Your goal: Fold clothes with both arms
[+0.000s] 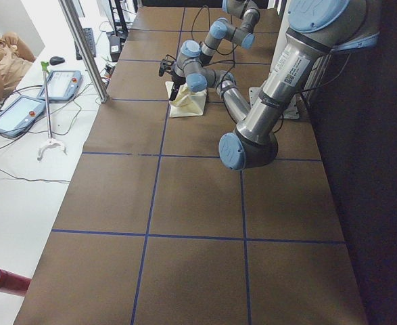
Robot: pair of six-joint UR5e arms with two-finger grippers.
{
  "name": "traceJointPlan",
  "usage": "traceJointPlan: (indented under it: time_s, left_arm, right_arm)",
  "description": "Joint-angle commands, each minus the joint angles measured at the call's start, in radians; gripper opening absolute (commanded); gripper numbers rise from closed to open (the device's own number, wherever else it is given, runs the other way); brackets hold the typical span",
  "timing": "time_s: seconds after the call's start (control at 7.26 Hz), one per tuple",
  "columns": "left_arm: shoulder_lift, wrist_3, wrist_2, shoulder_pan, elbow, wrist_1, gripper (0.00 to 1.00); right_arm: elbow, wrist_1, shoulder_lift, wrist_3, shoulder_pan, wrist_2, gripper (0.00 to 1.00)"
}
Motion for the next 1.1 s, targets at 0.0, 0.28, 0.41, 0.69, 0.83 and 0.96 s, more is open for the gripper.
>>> traceJointPlan:
  time_s: [0.0,0.28,0.41,0.69,0.83,0.96]
  left_arm:
    - [0.001,-0.001,0.000,-0.001,0.000,0.000,1.00]
    - [0.001,-0.001,0.000,-0.001,0.000,0.000,1.00]
    - [0.001,-0.003,0.000,-0.001,0.000,0.000,1.00]
    - [0.001,-0.005,0.000,-0.001,-0.003,0.000,1.00]
    - [0.002,-0.008,0.000,-0.001,-0.009,0.001,1.00]
    - [0.002,-0.009,0.000,-0.001,-0.017,0.003,1.00]
  right_arm:
    - [-0.087,-0.010,0.014,-0.045,-0.045,-0.094,1.00]
    - [-0.171,-0.006,0.058,-0.064,-0.045,-0.115,1.00]
    - [-0.184,-0.003,0.069,-0.065,-0.045,-0.115,1.00]
    - [-0.207,-0.003,0.077,-0.078,-0.011,-0.127,1.00]
    - [-0.251,-0.001,0.095,-0.079,0.024,-0.128,1.00]
    - [-0.315,0.022,0.123,-0.082,0.074,-0.131,1.00]
